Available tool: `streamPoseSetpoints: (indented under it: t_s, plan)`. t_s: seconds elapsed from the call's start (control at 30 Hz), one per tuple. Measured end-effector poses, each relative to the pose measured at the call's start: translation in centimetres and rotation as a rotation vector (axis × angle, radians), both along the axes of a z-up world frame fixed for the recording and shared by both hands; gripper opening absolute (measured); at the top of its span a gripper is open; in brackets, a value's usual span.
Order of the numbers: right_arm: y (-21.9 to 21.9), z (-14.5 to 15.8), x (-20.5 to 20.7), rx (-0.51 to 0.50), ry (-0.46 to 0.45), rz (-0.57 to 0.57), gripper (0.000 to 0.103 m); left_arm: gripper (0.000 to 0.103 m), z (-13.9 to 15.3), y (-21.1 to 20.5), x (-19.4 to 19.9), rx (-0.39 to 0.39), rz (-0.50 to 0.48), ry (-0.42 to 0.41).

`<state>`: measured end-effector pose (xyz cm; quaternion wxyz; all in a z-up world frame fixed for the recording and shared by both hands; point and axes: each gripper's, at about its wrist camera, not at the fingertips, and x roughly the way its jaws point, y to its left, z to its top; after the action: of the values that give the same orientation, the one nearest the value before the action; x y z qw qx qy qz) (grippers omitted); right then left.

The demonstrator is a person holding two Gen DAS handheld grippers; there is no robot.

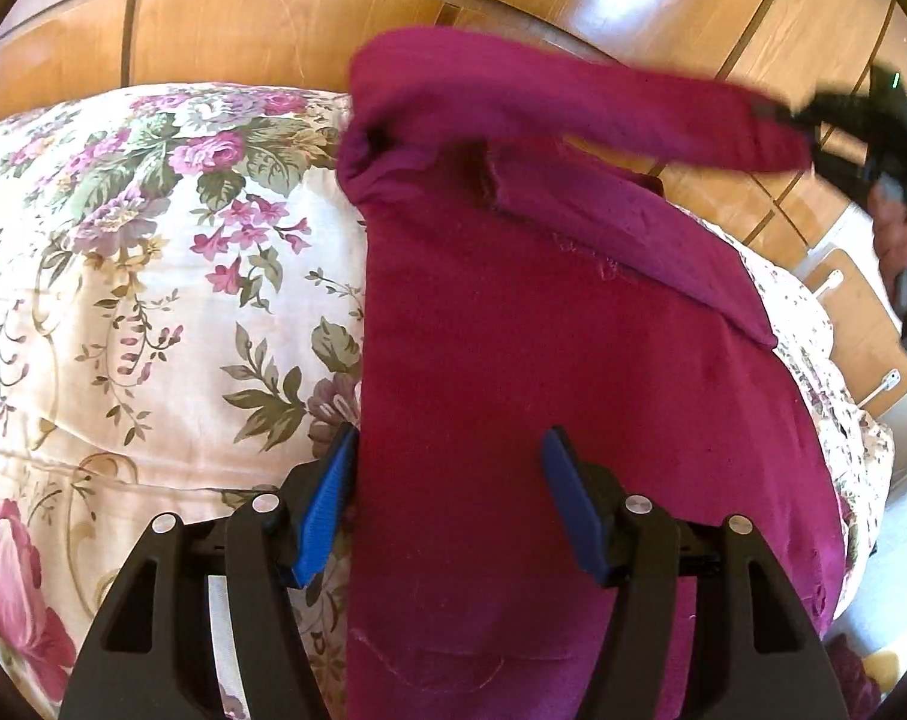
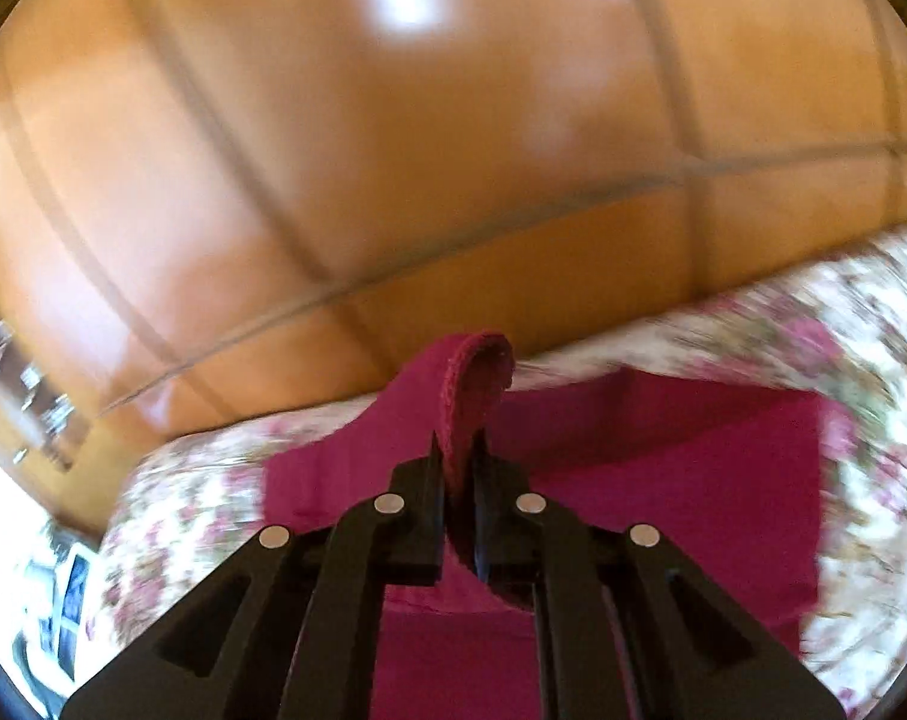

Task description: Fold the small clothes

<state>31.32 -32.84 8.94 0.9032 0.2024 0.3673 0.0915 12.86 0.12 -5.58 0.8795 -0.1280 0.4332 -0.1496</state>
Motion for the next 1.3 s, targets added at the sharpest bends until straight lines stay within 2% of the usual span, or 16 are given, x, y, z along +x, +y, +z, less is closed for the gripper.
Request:
streamPoseSetpoints:
  t_s: [0.2,0.27,0.3,0.33,0.37,0.43,0.5,0.6,0.7,0.77,0.87,0.97,1.03,1.07,1.13,1.3]
  plan:
    - [-6.4,-7.0,1.1,-0.014,0.177,-0.145,0.006,0.062,-0.1,-0.4,0.3,0.020,-0.003,0.008]
    - [-8.2,-9.1,1.0,0.009,0.220,-0.173,0.011,0.062,0.3,-0.5,0.5,0.016,-0.010,0.024]
    - [-8.7,-10.1,1.1,0.048,0.238,-0.167,0.020,0.062,0.8,-0.3,0.6,-0.002,-0.015,0.031]
    - [-8.9,-10.8,1.4,0.072,0.253,-0.166,0.043,0.062,1.4,0.0,0.7,-0.022,-0.014,0.030]
    - [-9.3,-11.4,1.2,0.086,0.263,-0.172,0.049,0.062,2.1,0.3,0.9,-0.036,-0.009,0.019]
    - [-10.1,-11.4,0.3,0.077,0.249,-0.180,0.052,0.062,4.1,0.9,1.6,-0.051,0.005,-0.035]
    - [-10.3,-10.7,-0.6,0.062,0.228,-0.194,0.061,0.062,5.9,1.2,2.9,-0.060,0.019,-0.085]
    - [-10.4,-8.1,-2.3,0.024,0.131,-0.214,0.062,0.062,7.7,0.8,5.3,-0.033,0.025,-0.143]
    - [-8.6,-6.1,-3.0,-0.003,0.074,-0.139,0.062,0.062,8.3,-0.3,8.0,-0.006,0.009,-0.172]
    - [-6.6,-6.1,-2.6,-0.037,0.072,-0.082,0.061,0.057,8.1,-0.9,9.6,0.002,-0.003,-0.158]
    - [-4.1,-7.8,-1.3,-0.102,0.107,-0.038,0.062,0.056,6.8,-2.0,12.0,0.040,-0.008,-0.120]
    - [-3.5,-10.6,-0.5,-0.137,0.173,-0.052,0.067,0.056,4.2,-2.4,13.7,0.094,0.003,-0.061]
    - [-3.6,-13.5,0.3,-0.170,0.224,-0.082,0.069,0.056,1.0,-1.9,14.5,0.105,0.012,0.038]
    - [-3.6,-14.4,0.1,-0.161,0.189,-0.091,0.070,0.056,0.0,-1.7,14.5,0.088,0.010,0.064]
    - [-2.7,-14.6,-0.3,-0.215,0.141,-0.087,0.073,0.056,-0.5,-0.8,14.1,0.026,0.025,0.038]
    - [-2.5,-14.7,0.0,-0.225,0.131,-0.084,0.079,0.056,0.4,-0.8,13.4,0.045,0.060,0.052]
